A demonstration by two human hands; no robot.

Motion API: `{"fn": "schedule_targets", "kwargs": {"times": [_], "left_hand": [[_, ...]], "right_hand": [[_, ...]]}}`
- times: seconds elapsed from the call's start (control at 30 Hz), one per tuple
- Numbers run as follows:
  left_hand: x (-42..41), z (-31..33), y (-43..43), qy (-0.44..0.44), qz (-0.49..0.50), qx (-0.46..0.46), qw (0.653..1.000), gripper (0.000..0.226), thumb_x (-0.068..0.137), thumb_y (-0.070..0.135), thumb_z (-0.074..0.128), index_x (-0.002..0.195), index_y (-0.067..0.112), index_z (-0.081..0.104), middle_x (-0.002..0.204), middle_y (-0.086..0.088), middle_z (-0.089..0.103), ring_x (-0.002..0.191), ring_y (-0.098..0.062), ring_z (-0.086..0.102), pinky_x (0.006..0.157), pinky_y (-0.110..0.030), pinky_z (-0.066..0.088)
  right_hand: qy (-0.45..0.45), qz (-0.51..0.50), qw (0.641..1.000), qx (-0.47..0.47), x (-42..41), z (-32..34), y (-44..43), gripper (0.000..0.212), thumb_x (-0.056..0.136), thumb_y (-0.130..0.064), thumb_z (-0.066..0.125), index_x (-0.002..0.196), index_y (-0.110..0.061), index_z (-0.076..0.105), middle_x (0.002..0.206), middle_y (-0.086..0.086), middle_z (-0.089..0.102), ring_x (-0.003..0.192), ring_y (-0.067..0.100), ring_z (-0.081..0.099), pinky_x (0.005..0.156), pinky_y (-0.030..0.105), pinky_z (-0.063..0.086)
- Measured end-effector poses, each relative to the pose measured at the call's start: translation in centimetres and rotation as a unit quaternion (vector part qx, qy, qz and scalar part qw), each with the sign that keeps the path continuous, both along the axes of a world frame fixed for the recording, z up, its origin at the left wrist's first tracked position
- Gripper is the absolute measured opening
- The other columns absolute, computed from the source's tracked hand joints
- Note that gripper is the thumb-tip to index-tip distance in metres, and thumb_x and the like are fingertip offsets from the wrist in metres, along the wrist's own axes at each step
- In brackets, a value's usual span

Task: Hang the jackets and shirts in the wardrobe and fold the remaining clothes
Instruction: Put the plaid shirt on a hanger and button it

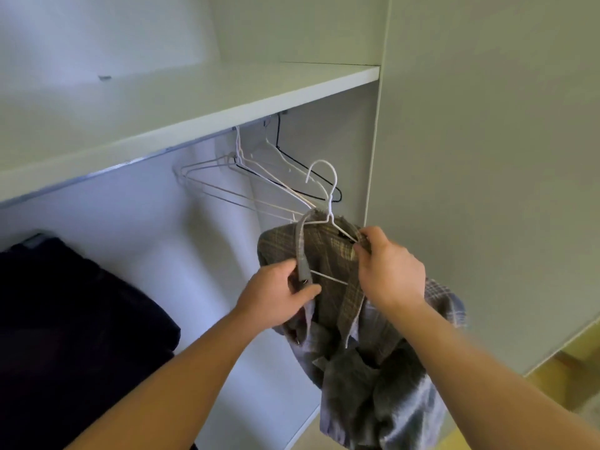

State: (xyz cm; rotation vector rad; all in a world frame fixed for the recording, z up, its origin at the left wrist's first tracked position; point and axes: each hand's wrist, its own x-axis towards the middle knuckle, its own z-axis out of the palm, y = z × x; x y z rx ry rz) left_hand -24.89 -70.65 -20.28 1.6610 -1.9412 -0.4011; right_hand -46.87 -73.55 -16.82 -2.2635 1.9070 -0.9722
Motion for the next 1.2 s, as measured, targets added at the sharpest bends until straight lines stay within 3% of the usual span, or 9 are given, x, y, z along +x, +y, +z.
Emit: {"fn": "schedule_targets", "kwargs": {"times": [0.13, 0.23, 0.3, 0.43, 0.57, 0.7, 0.83, 0.93, 1.2], "left_hand": [[1.4, 2.4, -0.7, 0.010, 0.079, -0.069, 0.994, 0.047, 0.079, 0.084, 0.050, 0.104, 0.044, 0.056, 0.090, 0.027, 0.061, 0.075, -0.002, 0.062, 0.063, -0.019, 0.047], [1.7, 3.5, -1.3, 0.001, 0.092, -0.086, 0.992, 0.065, 0.081, 0.081, 0.051, 0.130, 0.038, 0.048, 0.128, 0.015, 0.054, 0.101, -0.007, 0.061, 0.084, -0.030, 0.053], [1.5, 4.0, -2.0, -0.026, 0.079, -0.077, 0.994, 0.062, 0.088, 0.069, 0.056, 0.137, 0.032, 0.050, 0.134, 0.009, 0.053, 0.112, -0.010, 0.056, 0.092, -0.032, 0.049], [1.4, 3.9, -2.7, -0.046, 0.089, -0.096, 0.990, 0.018, 0.099, 0.032, 0.060, 0.114, 0.025, 0.066, 0.103, 0.007, 0.066, 0.094, -0.020, 0.064, 0.075, -0.025, 0.042], [3.0, 3.1, -2.2, -0.023, 0.127, -0.108, 0.986, 0.022, 0.103, 0.021, 0.055, 0.117, 0.023, 0.072, 0.103, 0.006, 0.074, 0.094, -0.021, 0.068, 0.072, -0.016, 0.042], [5.1, 2.3, -1.7, -0.028, 0.156, -0.131, 0.979, 0.031, 0.104, 0.018, 0.054, 0.130, 0.022, 0.070, 0.118, 0.000, 0.075, 0.104, -0.022, 0.070, 0.089, -0.018, 0.044], [6.8, 2.0, -2.2, -0.059, 0.159, -0.145, 0.975, 0.029, 0.104, 0.024, 0.052, 0.126, 0.027, 0.071, 0.097, -0.003, 0.078, 0.082, -0.028, 0.070, 0.075, -0.029, 0.054], [8.2, 2.3, -3.8, -0.077, 0.155, -0.172, 0.970, 0.025, 0.103, 0.039, 0.054, 0.106, 0.023, 0.074, 0.079, -0.001, 0.073, 0.069, -0.024, 0.066, 0.061, -0.026, 0.040], [14.3, 4.5, -8.5, -0.122, 0.126, -0.242, 0.954, 0.024, 0.103, 0.035, 0.055, 0.112, 0.022, 0.074, 0.086, -0.006, 0.076, 0.074, -0.032, 0.069, 0.065, -0.035, 0.052]], "right_hand": [[0.000, 0.021, 0.998, -0.059, 0.2, 0.1, 0.7, 0.018, 0.103, -0.034, 0.049, 0.117, -0.026, 0.056, 0.089, -0.001, 0.069, 0.069, 0.031, 0.065, 0.055, 0.037, 0.052], [-0.006, 0.050, 0.994, -0.098, 0.4, 0.2, 1.2, 0.014, 0.100, -0.030, 0.058, 0.112, -0.024, 0.061, 0.088, -0.003, 0.071, 0.063, 0.028, 0.065, 0.048, 0.033, 0.050], [-0.006, 0.063, 0.991, -0.114, 0.8, 0.1, 1.6, 0.013, 0.098, -0.028, 0.062, 0.110, -0.023, 0.063, 0.087, -0.003, 0.071, 0.059, 0.027, 0.065, 0.045, 0.031, 0.047], [-0.011, 0.078, 0.992, -0.095, 1.8, -0.3, 1.9, 0.015, 0.098, -0.030, 0.061, 0.112, -0.024, 0.063, 0.089, -0.002, 0.071, 0.063, 0.029, 0.065, 0.048, 0.031, 0.045], [-0.030, 0.079, 0.994, -0.063, 3.0, -1.2, 1.9, 0.016, 0.100, -0.033, 0.056, 0.114, -0.026, 0.060, 0.095, -0.001, 0.070, 0.070, 0.033, 0.066, 0.053, 0.036, 0.050], [-0.046, 0.073, 0.996, -0.036, 4.5, -1.8, 1.3, 0.016, 0.101, -0.035, 0.054, 0.115, -0.028, 0.057, 0.098, -0.001, 0.069, 0.075, 0.033, 0.065, 0.059, 0.038, 0.052], [-0.033, 0.086, 0.995, -0.027, 6.1, -1.5, -0.2, 0.020, 0.102, -0.034, 0.053, 0.120, -0.026, 0.057, 0.098, 0.002, 0.070, 0.077, 0.034, 0.066, 0.060, 0.038, 0.050], [-0.017, 0.116, 0.992, -0.050, 7.7, -1.0, -1.6, 0.025, 0.102, -0.032, 0.054, 0.124, -0.023, 0.059, 0.100, 0.004, 0.071, 0.079, 0.036, 0.068, 0.059, 0.038, 0.051], [-0.011, 0.119, 0.988, -0.102, 14.7, 0.0, -6.0, 0.029, 0.104, -0.035, 0.050, 0.128, -0.021, 0.058, 0.108, 0.006, 0.068, 0.084, 0.037, 0.067, 0.059, 0.038, 0.051]]}}
